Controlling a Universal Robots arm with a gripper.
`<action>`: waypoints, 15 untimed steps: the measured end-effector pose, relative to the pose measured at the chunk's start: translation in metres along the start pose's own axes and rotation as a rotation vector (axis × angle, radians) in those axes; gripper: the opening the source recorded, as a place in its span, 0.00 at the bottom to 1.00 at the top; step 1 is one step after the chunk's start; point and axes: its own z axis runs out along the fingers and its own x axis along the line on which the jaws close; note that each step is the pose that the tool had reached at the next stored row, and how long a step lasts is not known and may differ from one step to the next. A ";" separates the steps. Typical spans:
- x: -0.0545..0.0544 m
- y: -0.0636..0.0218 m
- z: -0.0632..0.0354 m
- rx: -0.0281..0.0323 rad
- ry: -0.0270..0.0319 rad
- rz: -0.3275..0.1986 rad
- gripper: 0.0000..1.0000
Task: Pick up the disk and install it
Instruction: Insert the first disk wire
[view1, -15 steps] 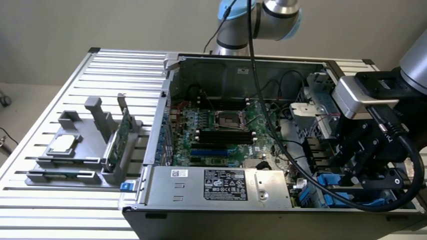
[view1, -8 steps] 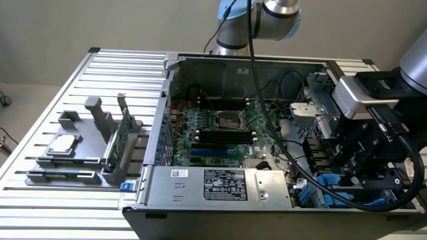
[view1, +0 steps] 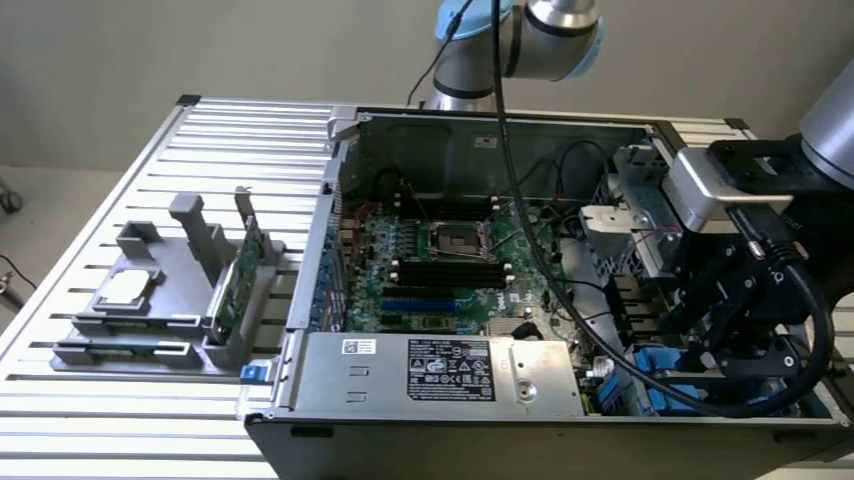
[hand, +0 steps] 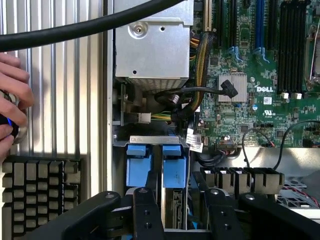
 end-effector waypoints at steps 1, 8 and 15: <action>0.000 0.0000 0.0000 -0.0001 -0.0006 0.014 0.40; 0.000 -0.0001 0.0000 0.0005 -0.0041 0.106 0.40; 0.000 0.0000 0.0000 0.0006 -0.0080 0.200 0.31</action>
